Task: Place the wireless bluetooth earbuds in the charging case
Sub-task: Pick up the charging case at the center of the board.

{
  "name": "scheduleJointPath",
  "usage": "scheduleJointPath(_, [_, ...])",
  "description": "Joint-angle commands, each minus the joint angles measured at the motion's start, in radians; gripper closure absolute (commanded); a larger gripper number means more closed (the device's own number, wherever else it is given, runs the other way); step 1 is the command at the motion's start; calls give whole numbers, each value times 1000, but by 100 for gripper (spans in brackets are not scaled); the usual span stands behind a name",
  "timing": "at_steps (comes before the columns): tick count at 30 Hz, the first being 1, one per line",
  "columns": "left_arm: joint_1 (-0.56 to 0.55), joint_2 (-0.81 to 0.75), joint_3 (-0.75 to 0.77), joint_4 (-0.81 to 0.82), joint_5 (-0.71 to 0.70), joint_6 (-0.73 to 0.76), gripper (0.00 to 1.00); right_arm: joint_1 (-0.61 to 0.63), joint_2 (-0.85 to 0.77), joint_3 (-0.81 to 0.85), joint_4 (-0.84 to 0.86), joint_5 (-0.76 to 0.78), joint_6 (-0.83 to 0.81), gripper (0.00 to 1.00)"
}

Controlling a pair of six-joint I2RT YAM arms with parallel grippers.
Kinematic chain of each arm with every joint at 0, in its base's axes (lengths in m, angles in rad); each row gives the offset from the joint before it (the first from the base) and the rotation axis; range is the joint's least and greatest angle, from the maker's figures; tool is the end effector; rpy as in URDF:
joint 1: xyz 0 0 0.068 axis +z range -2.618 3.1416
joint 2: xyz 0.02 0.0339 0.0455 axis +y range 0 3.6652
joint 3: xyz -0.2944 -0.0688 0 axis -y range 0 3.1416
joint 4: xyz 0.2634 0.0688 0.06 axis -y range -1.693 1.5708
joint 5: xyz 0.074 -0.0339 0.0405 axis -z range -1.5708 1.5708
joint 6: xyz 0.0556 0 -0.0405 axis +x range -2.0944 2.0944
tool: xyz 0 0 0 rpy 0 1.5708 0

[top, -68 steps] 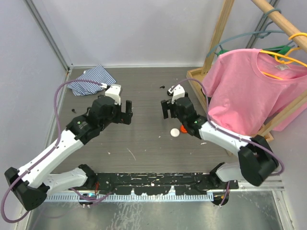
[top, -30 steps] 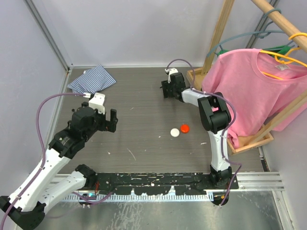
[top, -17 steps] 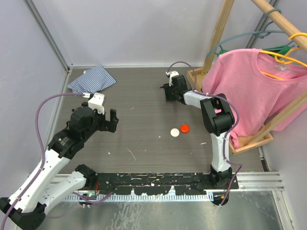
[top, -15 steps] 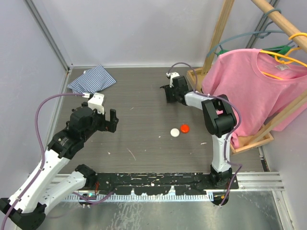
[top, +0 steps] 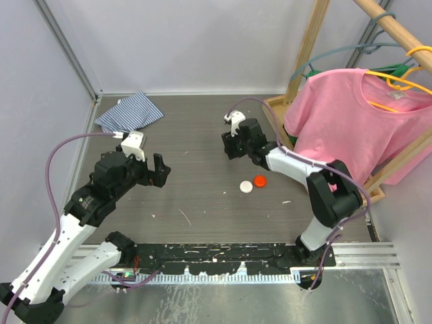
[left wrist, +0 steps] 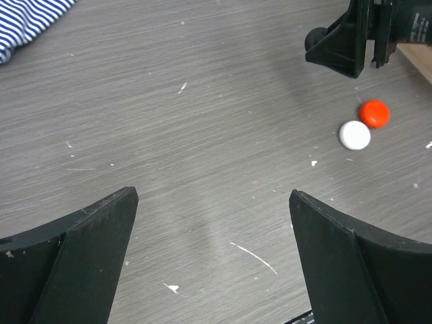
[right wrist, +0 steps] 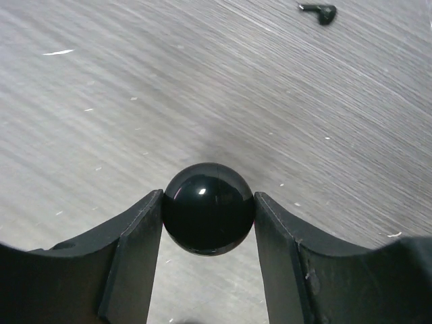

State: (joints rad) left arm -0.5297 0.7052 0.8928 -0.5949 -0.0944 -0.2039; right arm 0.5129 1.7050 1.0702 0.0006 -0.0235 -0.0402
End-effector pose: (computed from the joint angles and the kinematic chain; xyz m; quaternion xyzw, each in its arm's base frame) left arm 0.1426 -0.0774 0.3612 0.1098 0.8277 -0.1600 0.5265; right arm 0.3579 0.2030 0.2206 -0.2487 0.8569 0.1159 0.4363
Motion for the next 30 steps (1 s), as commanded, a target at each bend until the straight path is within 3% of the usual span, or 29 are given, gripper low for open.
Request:
scheduleJointPath(1, [5,-16,9,46,67,-70,4,55,-147,-55,70,-16,-23,49])
scheduleJointPath(17, [5,30,-99,241,244,-285,7,246,-493,-273,164,-112,-213,47])
scheduleJointPath(30, [5,108,-178,477,456,-437,12,385,-600,-378,271,-136,-463,49])
